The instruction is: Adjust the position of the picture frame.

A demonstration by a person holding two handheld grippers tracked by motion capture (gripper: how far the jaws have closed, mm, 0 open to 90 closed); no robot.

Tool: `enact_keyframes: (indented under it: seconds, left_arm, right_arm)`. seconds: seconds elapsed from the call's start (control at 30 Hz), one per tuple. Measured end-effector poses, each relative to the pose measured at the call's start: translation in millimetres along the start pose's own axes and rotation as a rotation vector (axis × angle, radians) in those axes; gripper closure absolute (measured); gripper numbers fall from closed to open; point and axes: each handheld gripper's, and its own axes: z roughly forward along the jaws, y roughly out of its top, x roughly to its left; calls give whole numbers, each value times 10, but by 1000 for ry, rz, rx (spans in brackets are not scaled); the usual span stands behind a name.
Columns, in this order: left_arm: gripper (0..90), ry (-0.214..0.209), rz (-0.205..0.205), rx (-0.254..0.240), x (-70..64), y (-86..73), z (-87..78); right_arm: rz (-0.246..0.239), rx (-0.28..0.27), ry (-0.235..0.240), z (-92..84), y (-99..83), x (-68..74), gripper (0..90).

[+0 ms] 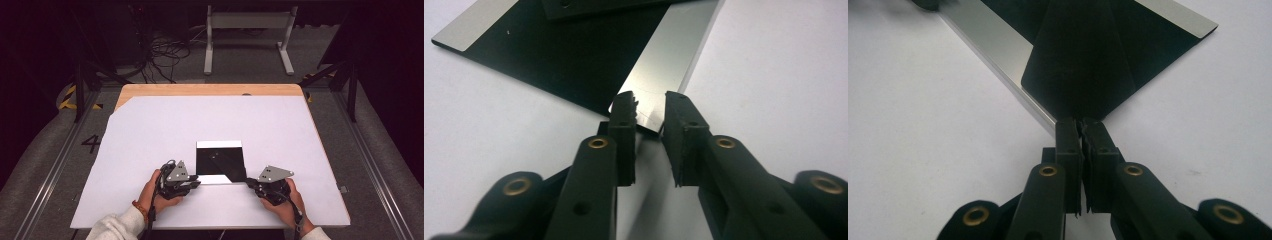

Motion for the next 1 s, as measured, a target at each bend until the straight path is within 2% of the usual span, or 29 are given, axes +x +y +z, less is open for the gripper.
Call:
enact_keyframes:
  seconds: [0.23,0.37,0.53,0.6,0.77,1.0]
  left_arm:
    - [754,32,15,-53,10,-36,-219]
    - [724,61,17,-56,-8,-138,-375]
    - [653,105,26,-32,-30,-298,-517]
    - [624,106,17,-40,-28,-336,-550]
    - [564,163,-6,-43,-28,-534,-746]
    - [509,193,-54,-53,-60,-748,-923]
  right_arm:
    - [20,-21,-8,-93,-27,-47,850]
    - [27,-25,-11,-127,-45,-64,827]
    - [29,-33,-10,-158,-48,-72,804]
    - [32,-36,-10,-167,-46,-72,802]
    - [32,-41,1,-187,-41,-94,779]
    - [16,-41,27,-207,-14,-77,771]
